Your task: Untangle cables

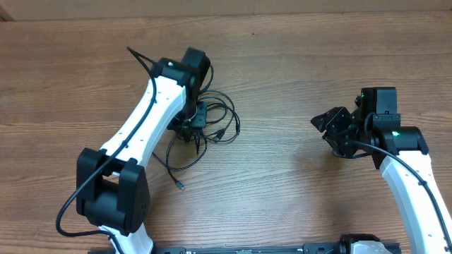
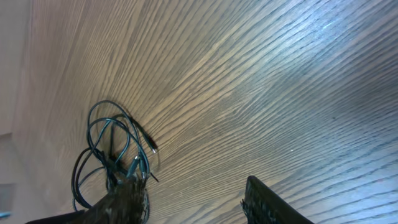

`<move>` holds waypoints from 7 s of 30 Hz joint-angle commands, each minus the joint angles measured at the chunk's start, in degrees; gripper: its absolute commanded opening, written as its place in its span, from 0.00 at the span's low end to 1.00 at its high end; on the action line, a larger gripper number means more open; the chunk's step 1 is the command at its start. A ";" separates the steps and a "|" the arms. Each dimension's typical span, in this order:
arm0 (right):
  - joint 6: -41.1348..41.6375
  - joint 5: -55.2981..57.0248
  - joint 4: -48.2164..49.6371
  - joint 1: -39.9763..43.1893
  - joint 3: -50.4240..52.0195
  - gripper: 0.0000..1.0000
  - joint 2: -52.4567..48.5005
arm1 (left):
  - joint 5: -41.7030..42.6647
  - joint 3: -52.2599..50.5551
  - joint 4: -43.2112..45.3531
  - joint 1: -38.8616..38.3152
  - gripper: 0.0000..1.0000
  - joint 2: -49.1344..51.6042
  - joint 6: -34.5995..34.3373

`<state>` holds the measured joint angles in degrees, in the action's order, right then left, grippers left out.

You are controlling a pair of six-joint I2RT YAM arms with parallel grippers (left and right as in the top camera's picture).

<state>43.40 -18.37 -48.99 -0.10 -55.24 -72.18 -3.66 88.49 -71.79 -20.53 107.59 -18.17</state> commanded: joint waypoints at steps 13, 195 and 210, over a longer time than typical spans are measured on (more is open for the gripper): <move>-0.42 2.27 0.63 -0.22 -0.57 0.51 0.37 | 3.15 -9.51 16.96 -0.17 0.12 -0.13 1.22; 32.30 -1.68 32.20 -24.00 -0.63 0.05 -5.27 | 78.84 27.21 1.77 6.51 0.04 -2.82 30.42; 40.22 -1.84 32.20 -24.00 -0.63 0.19 -5.33 | 80.39 27.21 1.73 4.72 0.04 -2.82 30.38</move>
<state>81.47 -21.37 -16.78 -23.77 -55.81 -77.62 72.97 114.39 -70.11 -14.50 106.08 10.96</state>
